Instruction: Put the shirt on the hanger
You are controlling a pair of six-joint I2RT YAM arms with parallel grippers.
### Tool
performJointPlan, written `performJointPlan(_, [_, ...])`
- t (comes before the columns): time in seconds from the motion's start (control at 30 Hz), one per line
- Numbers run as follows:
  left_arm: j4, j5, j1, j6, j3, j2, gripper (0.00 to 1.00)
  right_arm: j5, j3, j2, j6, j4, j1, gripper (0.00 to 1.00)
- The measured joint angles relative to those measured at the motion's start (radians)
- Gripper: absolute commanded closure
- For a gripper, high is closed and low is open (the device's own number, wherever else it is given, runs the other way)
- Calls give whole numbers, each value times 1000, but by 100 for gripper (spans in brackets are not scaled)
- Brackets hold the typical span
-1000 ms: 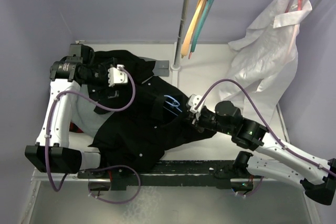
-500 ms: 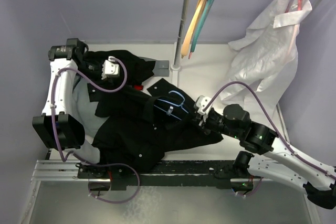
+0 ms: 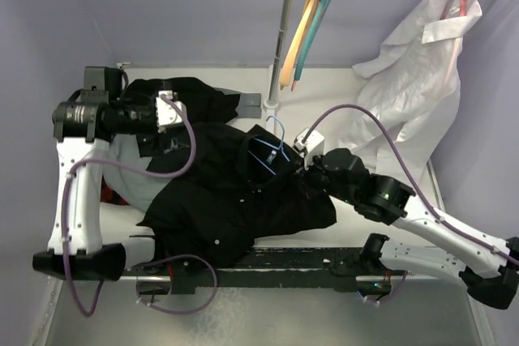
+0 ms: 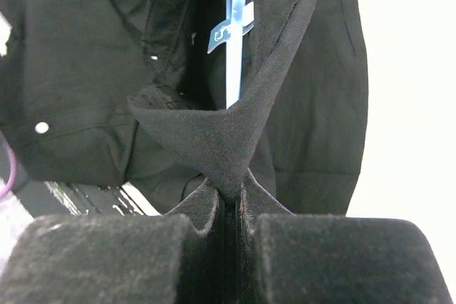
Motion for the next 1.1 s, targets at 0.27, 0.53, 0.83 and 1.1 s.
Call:
performJointPlan(0.27, [268, -94, -207, -552, -125, -219, 1, 243, -13, -17, 265, -65, 1, 100])
performJointPlan(0.53, [327, -249, -208, -799, -204, -230, 1, 388, -28, -211, 461, -204, -72, 100])
performJointPlan(0.83, [316, -271, -207, -859, -255, -309, 1, 297, -83, 15, 423, -49, -357, 100])
performJointPlan(1.1, [319, -270, -206, -867, -293, -321, 1, 200, -18, 85, 239, 74, -646, 100])
